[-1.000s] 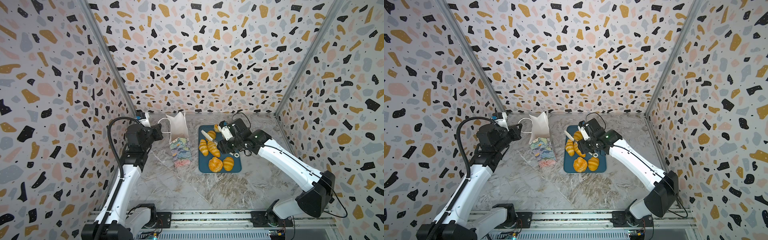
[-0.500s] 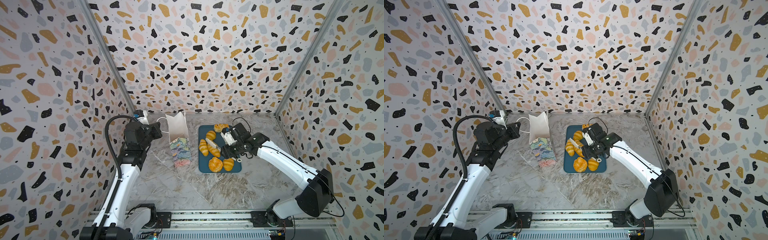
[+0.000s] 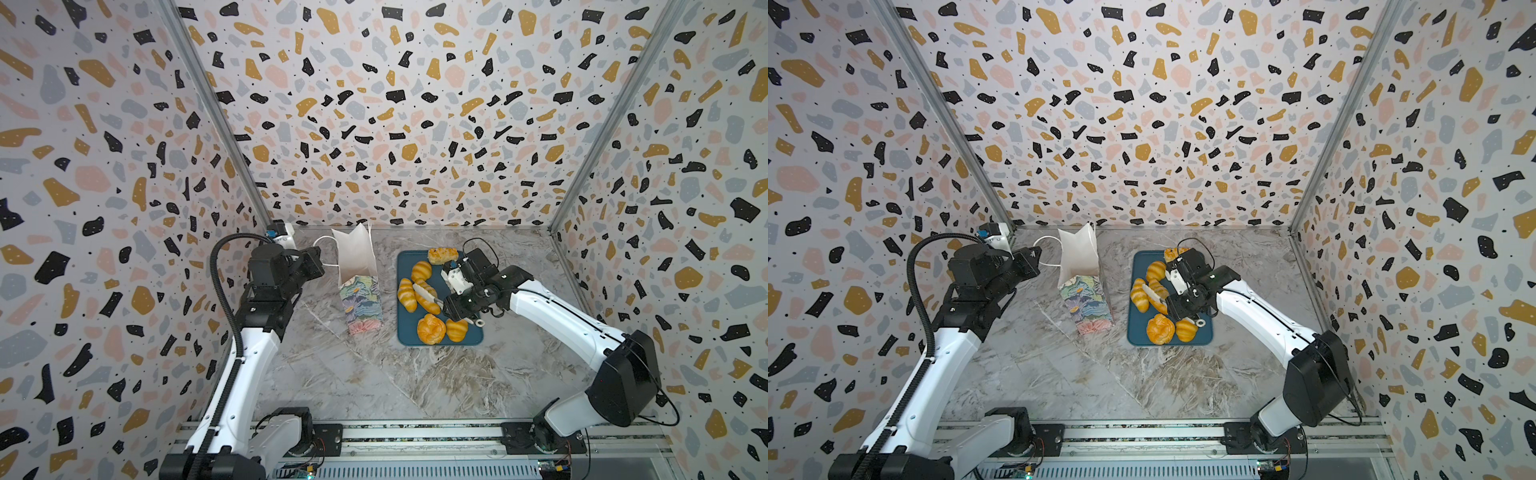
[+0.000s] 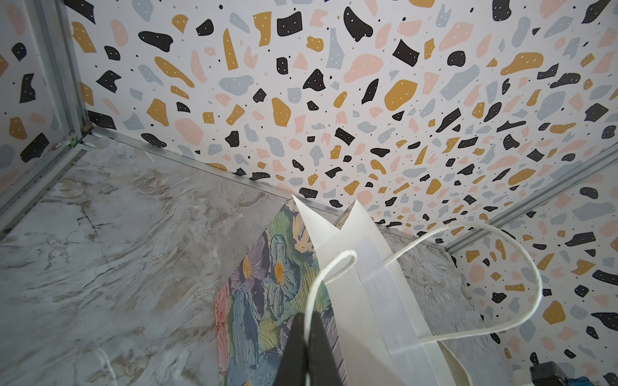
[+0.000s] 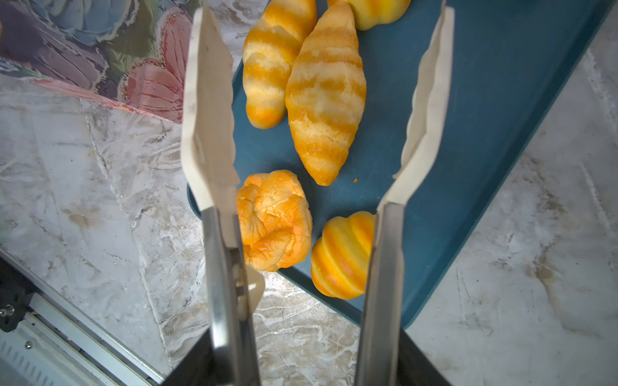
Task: Pack bread into a paper bag
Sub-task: Pick up the bread from the tray.
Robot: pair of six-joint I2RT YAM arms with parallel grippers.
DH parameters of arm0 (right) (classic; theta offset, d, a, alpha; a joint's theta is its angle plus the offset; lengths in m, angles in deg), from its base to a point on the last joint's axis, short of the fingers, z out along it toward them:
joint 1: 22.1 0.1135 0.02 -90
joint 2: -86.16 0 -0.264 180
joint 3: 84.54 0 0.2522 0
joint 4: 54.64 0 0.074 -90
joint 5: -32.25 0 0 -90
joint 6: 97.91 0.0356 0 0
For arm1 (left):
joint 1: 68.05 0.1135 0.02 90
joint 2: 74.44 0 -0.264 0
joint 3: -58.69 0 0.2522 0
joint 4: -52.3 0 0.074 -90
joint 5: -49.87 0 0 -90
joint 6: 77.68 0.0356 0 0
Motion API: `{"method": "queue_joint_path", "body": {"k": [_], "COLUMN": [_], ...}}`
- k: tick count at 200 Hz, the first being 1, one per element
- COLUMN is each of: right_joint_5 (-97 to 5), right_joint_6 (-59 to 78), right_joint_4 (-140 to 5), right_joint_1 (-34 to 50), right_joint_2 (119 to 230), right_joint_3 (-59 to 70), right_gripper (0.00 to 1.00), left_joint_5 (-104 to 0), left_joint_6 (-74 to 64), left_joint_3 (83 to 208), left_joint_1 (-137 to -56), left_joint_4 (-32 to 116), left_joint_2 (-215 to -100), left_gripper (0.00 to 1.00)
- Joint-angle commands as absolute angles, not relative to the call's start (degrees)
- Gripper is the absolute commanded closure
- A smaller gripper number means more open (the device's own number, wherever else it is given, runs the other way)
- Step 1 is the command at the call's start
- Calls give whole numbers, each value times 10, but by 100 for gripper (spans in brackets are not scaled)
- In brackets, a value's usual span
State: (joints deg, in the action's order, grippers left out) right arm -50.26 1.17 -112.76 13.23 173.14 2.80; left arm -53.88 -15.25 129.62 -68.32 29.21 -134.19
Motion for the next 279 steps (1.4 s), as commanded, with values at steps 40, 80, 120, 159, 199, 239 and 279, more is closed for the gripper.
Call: {"method": "queue_joint_path", "body": {"k": [40,80,120,159,199,239,279], "right_joint_5": [-503,-495,-490,-490,-494,-489,-486], "right_joint_6": [-10,-17,-19,-18,-14,-7,-7], "right_joint_4": [-1128,-1131,-1131,-1131,-1128,-1118,-1114], "right_joint_1": [130,129,130,130,129,127,122], "right_joint_2": [1746,1764,1774,1781,1788,1796,1806], "right_joint_3": [34,32,25,21,18,18,20], "right_gripper": [40,42,45,46,46,46,46], "left_joint_5": [-538,-539,-539,-541,-542,-543,-543], "left_joint_6": [-164,-167,-168,-169,-169,-169,-170], "left_joint_3": [1305,1307,1305,1304,1304,1300,1297], "left_joint_1": [-681,-681,-681,-681,-681,-681,-681], "left_joint_4": [287,288,290,291,292,292,294], "left_joint_2": [-1335,-1336,-1337,-1336,-1336,-1332,-1330], "left_gripper": [100,100,100,100,100,100,100]}}
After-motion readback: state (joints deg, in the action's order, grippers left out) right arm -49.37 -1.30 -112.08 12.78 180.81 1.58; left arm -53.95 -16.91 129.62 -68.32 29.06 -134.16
